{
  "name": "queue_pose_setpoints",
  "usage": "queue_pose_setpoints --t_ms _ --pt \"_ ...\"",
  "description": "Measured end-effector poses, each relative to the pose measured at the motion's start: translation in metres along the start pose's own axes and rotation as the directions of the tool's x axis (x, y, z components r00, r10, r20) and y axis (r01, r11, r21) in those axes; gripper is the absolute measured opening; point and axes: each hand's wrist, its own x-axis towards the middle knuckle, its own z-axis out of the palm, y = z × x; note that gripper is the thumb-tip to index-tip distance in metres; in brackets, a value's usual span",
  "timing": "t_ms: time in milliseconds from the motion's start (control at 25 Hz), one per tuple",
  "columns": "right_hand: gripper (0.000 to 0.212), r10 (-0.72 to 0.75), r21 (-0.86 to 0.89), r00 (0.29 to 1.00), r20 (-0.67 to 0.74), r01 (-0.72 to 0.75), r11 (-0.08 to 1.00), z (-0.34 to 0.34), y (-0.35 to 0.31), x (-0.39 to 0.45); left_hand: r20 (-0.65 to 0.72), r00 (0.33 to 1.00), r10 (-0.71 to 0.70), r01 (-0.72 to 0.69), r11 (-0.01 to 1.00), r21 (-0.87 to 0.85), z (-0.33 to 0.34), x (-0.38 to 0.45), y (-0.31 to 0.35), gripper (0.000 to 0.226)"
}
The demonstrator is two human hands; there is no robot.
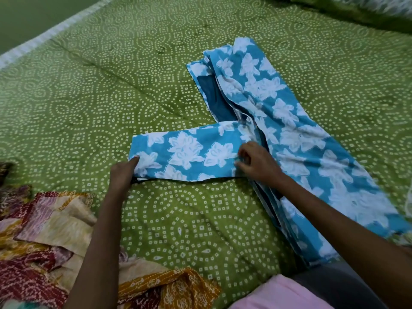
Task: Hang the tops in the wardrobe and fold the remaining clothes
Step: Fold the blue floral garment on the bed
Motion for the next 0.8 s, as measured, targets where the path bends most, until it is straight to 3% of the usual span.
queue_pose_setpoints --t_ms 120,200,320,400,440,560,800 --pt "0.03 -0.064 -0.159 0.994 0.085 0.077 0.984 -0.004 0.012 -0.049 -0.069 0.983 0.169 -0.161 0.982 0.1 0.01 -0.01 -0.011 0.027" --pt "0.015 -0.039 -0.152 0.999 0.035 0.044 0.987 -0.009 0.015 -0.044 -0.139 0.977 0.159 -0.146 0.984 0.102 0.016 -0.014 -0.013 0.035" --pt "0.014 0.042 -0.047 0.973 -0.228 -0.054 0.997 -0.022 0.016 -0.027 -0.143 0.982 0.126 -0.117 0.991 0.069 0.017 -0.013 -0.01 0.04" --pt "0.008 -0.021 -0.122 0.932 -0.362 -0.025 0.992 -0.023 0.013 -0.035 -0.113 0.987 0.115 -0.111 0.993 0.048 0.015 -0.011 -0.008 0.039" --pt "0.004 -0.077 -0.199 0.933 -0.35 0.006 0.98 -0.018 0.011 -0.043 -0.101 0.989 0.105 -0.102 0.994 0.039 0.014 -0.01 -0.009 0.039" --pt "0.02 -0.132 -0.351 0.957 -0.26 0.034 0.936 0.004 0.011 -0.069 -0.08 0.994 0.071 -0.068 0.997 0.034 0.011 -0.008 -0.004 0.038" --pt "0.012 -0.301 -0.409 0.879 -0.37 0.137 0.902 -0.005 0.011 -0.068 -0.124 0.987 0.101 -0.085 0.989 0.125 0.016 -0.01 0.003 0.04"
